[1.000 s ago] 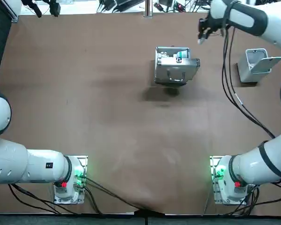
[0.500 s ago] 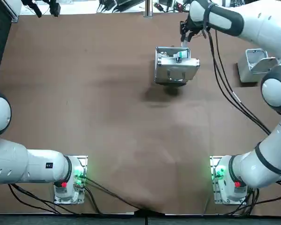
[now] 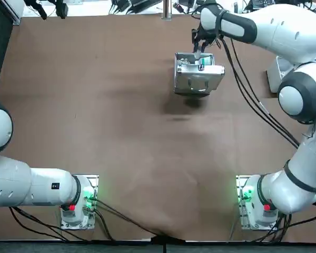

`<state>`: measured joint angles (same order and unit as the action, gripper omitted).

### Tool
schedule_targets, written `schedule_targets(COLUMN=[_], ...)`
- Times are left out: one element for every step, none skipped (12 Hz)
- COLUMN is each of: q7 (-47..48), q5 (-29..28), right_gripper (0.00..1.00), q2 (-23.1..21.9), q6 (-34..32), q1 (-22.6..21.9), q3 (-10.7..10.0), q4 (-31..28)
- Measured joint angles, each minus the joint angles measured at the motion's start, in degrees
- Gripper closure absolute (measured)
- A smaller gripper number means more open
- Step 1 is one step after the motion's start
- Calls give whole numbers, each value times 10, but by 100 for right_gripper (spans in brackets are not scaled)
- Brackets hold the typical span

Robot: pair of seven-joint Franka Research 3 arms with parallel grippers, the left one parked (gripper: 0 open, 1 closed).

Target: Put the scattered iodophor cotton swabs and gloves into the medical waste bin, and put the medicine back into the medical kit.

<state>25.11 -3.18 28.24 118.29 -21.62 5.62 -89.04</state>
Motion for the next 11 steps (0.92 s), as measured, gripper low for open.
schedule_targets(q7=[8, 18, 25, 31, 35, 36, 37, 45, 49, 52, 54], q5=[2, 6, 12, 17, 20, 21, 21, 21, 21, 21, 21], right_gripper=[62, 62, 62, 62, 62, 62, 62, 62, 62, 62, 62], q2=[8, 15, 22, 28, 32, 35, 37, 39, 41, 44, 47], q6=[0, 0, 0, 0, 0, 0, 0, 0, 1, 3, 5], q1=[-4, -8, -11, -13, -13, -14, -14, -14, -14, -14, -14], q3=[-1, -1, -1, -1, -1, -1, -2, -2, -2, -2, -2], q4=[2, 3, 3, 5, 5, 6, 7, 7, 7, 7, 8])
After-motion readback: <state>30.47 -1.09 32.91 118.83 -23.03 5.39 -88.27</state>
